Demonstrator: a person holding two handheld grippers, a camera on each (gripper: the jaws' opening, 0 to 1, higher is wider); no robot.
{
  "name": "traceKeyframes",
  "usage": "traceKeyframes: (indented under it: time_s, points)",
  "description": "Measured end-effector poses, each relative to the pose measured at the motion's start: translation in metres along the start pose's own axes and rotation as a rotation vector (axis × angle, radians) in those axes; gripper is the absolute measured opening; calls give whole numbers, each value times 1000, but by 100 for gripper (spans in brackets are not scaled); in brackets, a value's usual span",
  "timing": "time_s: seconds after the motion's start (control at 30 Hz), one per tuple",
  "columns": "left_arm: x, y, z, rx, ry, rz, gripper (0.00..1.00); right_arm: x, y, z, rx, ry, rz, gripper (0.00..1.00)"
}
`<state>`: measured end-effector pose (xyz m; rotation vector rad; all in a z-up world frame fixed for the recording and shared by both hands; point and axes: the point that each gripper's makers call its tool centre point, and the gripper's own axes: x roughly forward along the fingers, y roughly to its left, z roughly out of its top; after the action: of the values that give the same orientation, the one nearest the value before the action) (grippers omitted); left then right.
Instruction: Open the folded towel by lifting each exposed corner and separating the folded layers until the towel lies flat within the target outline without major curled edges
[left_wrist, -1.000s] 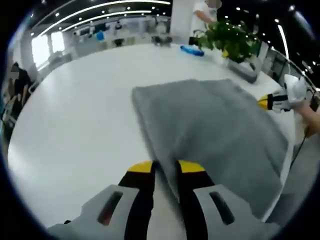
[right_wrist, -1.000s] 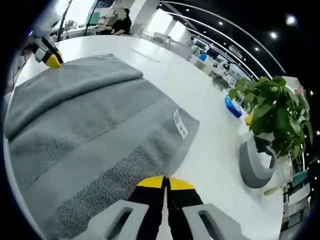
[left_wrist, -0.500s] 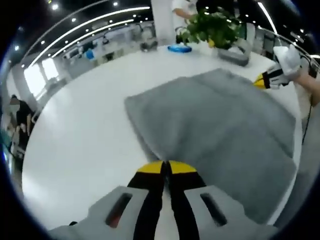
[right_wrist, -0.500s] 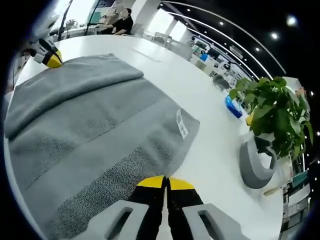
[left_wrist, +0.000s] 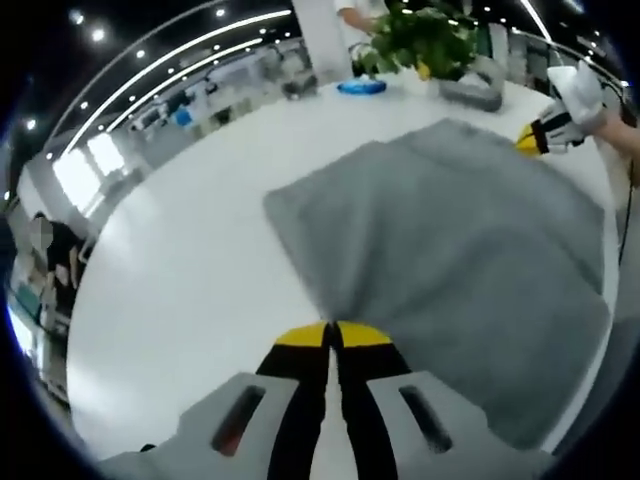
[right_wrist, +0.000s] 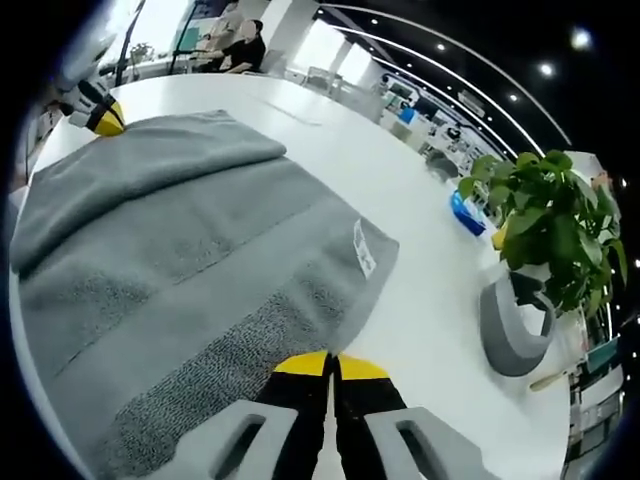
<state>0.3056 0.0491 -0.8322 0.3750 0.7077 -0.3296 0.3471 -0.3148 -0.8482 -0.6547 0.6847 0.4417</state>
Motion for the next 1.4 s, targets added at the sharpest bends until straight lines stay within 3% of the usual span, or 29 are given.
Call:
traceKeyframes:
  time_s: [0.27, 0.5, 1.4]
  points:
    - [-2, 18, -17, 54, 55, 45, 2, 0, 0, 0, 0, -1, 1, 0]
    - [-4, 31, -26, 26, 68, 53, 2, 0, 0, 0, -5, 0, 1, 0]
    - [-18, 79, -55, 95, 124, 119, 2, 1, 0, 0, -11, -3, 9, 0]
